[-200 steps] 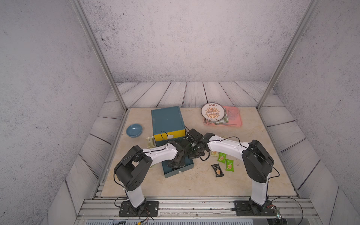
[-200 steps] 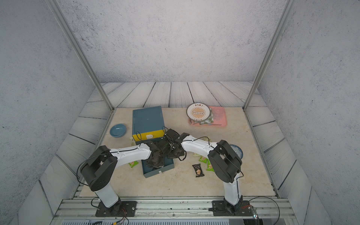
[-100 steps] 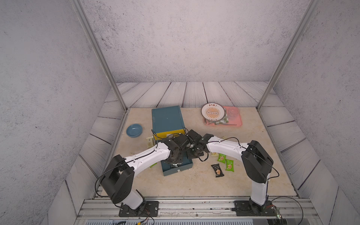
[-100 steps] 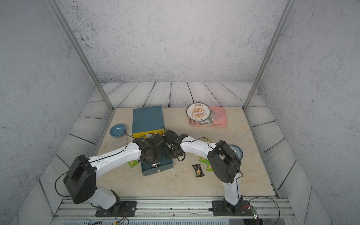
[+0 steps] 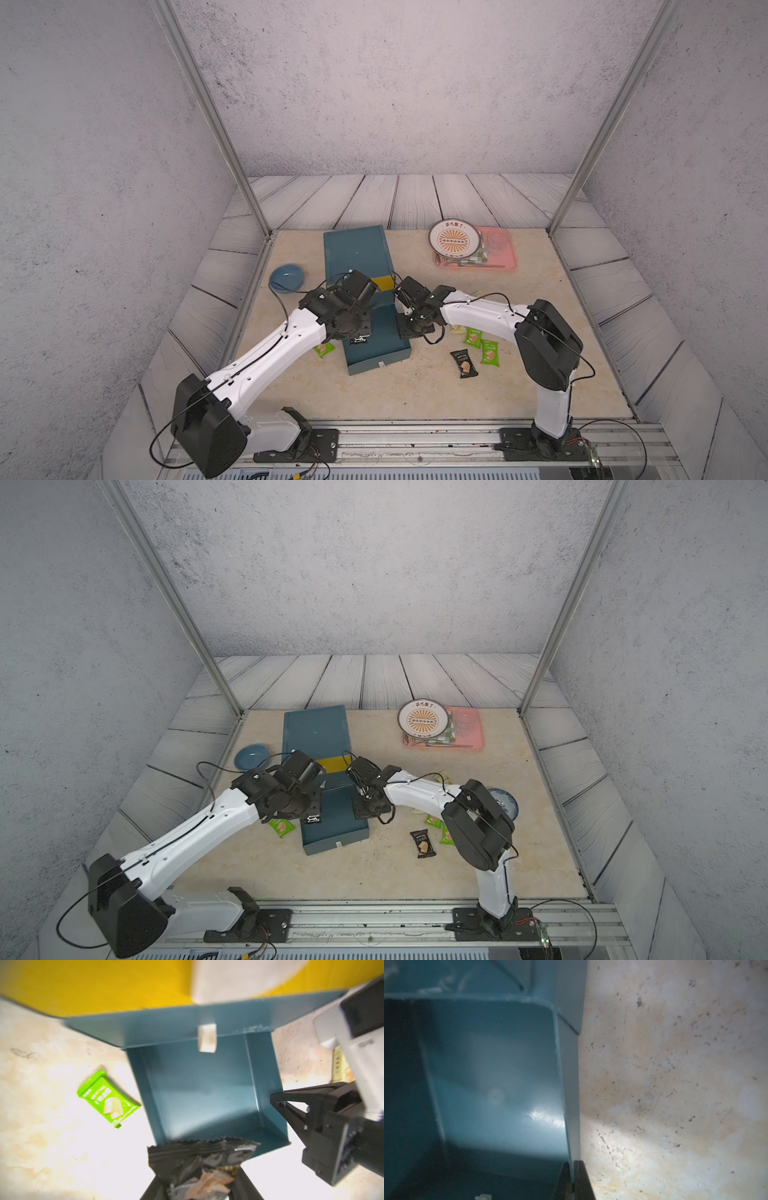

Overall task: Take the cookies out of the drawer
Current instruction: Place the cookie at the center of the board.

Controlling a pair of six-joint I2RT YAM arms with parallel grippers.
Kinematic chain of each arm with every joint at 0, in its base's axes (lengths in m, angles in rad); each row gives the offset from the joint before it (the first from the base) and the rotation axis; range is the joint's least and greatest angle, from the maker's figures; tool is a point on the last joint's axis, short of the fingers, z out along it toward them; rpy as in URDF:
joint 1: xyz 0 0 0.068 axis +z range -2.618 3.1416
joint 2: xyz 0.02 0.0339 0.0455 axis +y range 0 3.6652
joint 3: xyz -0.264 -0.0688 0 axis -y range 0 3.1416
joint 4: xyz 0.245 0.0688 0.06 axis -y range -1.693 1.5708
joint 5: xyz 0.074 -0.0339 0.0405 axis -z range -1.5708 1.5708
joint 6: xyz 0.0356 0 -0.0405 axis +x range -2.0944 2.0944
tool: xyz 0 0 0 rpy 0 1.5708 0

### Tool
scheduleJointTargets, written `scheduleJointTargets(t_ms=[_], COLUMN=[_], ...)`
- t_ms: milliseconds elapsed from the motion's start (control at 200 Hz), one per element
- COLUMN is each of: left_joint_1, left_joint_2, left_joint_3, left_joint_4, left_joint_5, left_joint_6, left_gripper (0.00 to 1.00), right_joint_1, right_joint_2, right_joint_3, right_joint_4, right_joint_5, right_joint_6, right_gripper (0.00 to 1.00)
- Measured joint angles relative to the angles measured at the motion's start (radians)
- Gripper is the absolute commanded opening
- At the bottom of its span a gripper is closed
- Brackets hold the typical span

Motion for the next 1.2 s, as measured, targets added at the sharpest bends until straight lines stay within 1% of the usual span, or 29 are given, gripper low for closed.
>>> scheduleJointTargets(t_ms=[65,205,315,425,495,666,791,906,996,1086,1196], left_joint_1=[0.060,0.234,0.413,0.591,0.674,0.871,0.955,1.006,1.026,1.030,1.030], left_joint_2=[-0.065,-0.193,-0.236,-0.202,-0.153,-0.043,0.044,0.132,0.180,0.202,0.209], left_joint_3=[0.000,-0.009,-0.043,-0.088,-0.106,-0.180,-0.214,-0.229,-0.235,-0.237,-0.236], left_joint_4=[-0.027,-0.077,-0.096,-0.084,-0.059,0.065,0.142,0.195,0.229,0.259,0.282], left_joint_5=[0.007,0.022,0.066,0.112,0.133,0.191,0.206,0.232,0.245,0.263,0.297], left_joint_6=[0.008,0.034,0.066,0.100,0.119,0.157,0.183,0.201,0.214,0.233,0.238], left_gripper=[0.44,0.44,0.43,0.41,0.41,0.41,0.42,0.48,0.57,0.69,0.76], right_joint_1=[0.000,0.000,0.000,0.000,0.000,0.001,0.003,0.003,0.004,0.006,0.005], right_joint_2=[0.002,0.006,0.008,0.008,0.009,0.018,0.029,0.031,0.033,0.043,0.061], right_joint_3=[0.004,0.010,0.012,0.013,0.013,0.029,0.045,0.047,0.050,0.067,0.095], right_joint_4=[-0.004,0.000,0.001,0.001,0.000,-0.013,-0.012,-0.011,-0.013,-0.021,-0.028], right_joint_5=[0.000,0.000,0.000,0.000,0.000,0.005,0.018,0.024,0.029,0.040,0.054], right_joint_6=[0.000,0.003,0.003,0.006,0.010,0.021,0.032,0.046,0.057,0.064,0.075], right_gripper=[0.00,0.00,0.00,0.00,0.00,0.00,0.00,0.00,0.00,0.00,0.00])
